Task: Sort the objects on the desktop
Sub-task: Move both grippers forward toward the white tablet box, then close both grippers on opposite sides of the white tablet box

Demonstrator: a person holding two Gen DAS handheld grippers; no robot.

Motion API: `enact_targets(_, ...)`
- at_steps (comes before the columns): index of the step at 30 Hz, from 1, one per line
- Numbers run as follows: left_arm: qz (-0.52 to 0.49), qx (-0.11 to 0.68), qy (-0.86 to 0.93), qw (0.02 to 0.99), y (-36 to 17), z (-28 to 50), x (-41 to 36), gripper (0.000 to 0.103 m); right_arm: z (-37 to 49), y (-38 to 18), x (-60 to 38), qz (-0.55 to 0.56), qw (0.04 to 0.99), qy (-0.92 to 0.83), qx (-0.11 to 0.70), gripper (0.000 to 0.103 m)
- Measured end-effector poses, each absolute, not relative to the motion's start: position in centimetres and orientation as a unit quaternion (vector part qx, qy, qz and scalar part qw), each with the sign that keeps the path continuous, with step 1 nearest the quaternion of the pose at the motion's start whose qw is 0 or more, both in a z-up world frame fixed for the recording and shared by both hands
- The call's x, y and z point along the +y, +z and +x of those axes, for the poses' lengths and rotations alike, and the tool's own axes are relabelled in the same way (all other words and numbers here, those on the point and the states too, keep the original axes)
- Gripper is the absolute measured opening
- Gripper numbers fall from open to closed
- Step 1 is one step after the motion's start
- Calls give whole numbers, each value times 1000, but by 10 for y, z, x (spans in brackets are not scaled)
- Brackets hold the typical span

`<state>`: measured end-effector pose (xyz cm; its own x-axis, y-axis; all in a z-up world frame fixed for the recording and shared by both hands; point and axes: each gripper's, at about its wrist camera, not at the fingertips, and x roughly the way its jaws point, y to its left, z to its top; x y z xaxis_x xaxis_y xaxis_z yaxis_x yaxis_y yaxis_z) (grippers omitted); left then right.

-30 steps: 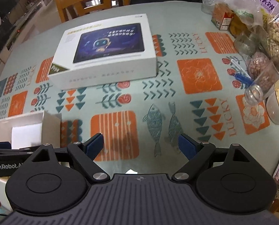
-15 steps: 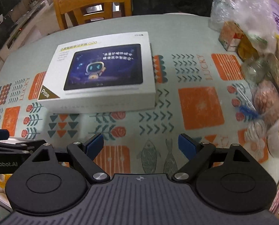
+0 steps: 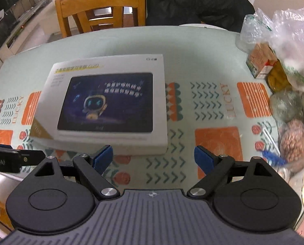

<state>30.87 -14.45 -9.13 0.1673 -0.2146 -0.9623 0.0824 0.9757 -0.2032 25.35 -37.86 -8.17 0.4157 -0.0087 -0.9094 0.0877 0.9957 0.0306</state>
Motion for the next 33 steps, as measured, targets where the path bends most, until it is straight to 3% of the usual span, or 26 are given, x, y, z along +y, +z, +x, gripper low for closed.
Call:
enact_targets(21, -90, 662, -140, 731, -127, 384, -124, 103, 372, -109, -419, 22, 827, 36, 561, 103)
enact_targets(33, -118, 671, -178, 710, -150, 406, -117, 103, 411, -149, -471, 144, 772, 121, 607, 103)
